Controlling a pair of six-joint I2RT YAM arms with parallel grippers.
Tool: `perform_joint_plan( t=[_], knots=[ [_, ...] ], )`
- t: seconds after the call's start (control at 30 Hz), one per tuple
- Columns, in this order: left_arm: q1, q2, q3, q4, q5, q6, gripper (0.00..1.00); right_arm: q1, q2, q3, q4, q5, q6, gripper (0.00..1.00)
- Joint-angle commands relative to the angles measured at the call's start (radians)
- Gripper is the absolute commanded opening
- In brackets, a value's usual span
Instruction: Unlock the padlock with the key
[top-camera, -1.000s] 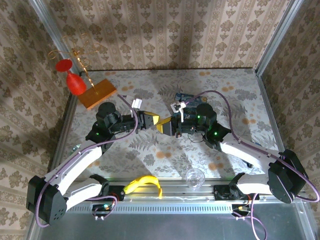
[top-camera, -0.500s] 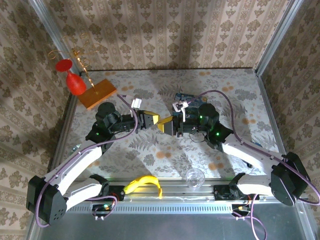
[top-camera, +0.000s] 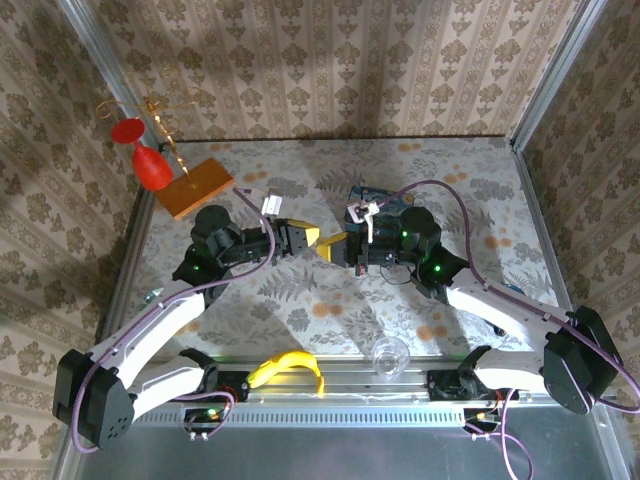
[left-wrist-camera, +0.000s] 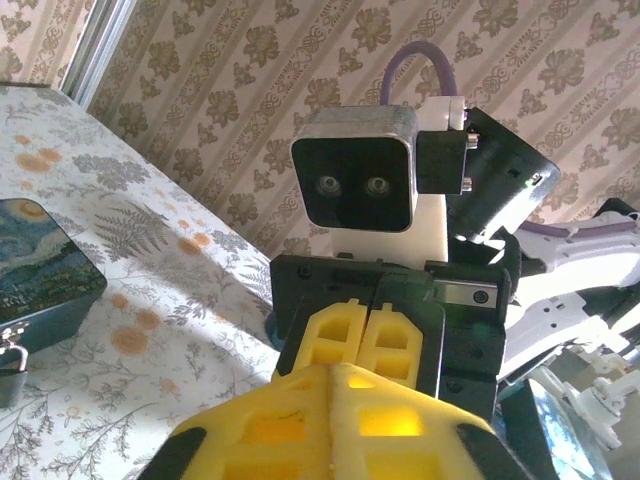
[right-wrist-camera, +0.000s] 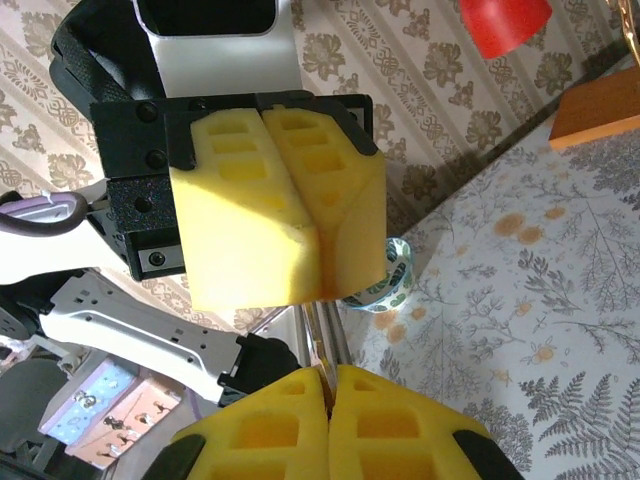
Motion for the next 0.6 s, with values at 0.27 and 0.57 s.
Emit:
perform_joint_plan(
  t=[0.27, 0.57],
  knots=[
    [-0.005, -0.081, -0.025, -0.104, -0.347, 0.019, 0.84, -0.035, -0.093, -0.036, -0.187, 0.284, 0.002, 0.00],
    [-0.068, 0.006, 0.041, -0.313, -0.675, 0.036, 1.00, -0.154, -0.225, -0.054, -0.500, 0.519, 0.061, 0.00]
  ],
)
